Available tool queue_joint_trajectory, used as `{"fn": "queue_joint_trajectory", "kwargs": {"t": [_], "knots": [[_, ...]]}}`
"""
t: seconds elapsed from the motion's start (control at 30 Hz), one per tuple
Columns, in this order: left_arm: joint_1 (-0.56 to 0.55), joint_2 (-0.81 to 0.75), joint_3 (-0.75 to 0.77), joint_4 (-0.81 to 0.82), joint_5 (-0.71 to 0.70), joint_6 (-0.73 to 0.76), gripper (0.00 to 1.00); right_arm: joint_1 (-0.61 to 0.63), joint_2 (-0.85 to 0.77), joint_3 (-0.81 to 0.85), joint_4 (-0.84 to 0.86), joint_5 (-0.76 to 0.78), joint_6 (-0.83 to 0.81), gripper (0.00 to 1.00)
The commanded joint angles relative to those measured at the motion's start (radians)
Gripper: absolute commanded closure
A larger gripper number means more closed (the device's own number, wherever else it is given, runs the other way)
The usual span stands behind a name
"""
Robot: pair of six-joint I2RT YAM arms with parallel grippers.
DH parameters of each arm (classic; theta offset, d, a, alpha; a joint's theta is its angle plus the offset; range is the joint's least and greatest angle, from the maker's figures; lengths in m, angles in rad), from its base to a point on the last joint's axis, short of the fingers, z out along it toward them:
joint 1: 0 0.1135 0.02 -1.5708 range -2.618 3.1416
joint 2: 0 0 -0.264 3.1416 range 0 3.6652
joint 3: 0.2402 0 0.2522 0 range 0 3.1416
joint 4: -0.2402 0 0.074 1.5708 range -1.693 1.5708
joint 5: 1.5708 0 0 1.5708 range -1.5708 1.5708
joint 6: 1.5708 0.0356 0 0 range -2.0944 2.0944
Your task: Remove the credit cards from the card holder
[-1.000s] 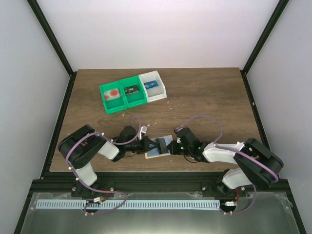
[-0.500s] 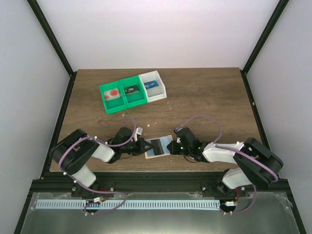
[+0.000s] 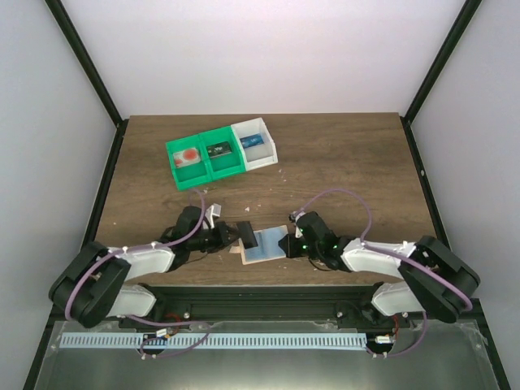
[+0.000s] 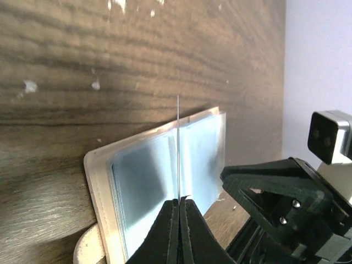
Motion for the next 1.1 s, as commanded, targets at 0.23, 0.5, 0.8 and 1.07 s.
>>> {"fn": "queue_joint_trajectory", "kwargs": {"t": [0.23,0.5,0.8,1.07], "knots": [[0.083,-0.148,0.001,0.005,0.187,-0.040,1.00,0.170,-0.284,-0.076,0.449,0.120,-0.582,0.74],[0.093,-0.226,0.027,-0.018,0.269,-0.117,1.00,0.213,-0.311,-0.161,0.641,0.025,-0.949,0.61],[0.095,-0.306,0.064,-0.147,0.286,-0.196,1.00,0.239,-0.316,-0.223,0.631,0.000,-1.188,0.49],[0.095,-0.317,0.007,-0.014,0.346,-0.352,1.00,0.264,-0.266,-0.227,0.670,0.050,-1.306,0.48]]}}
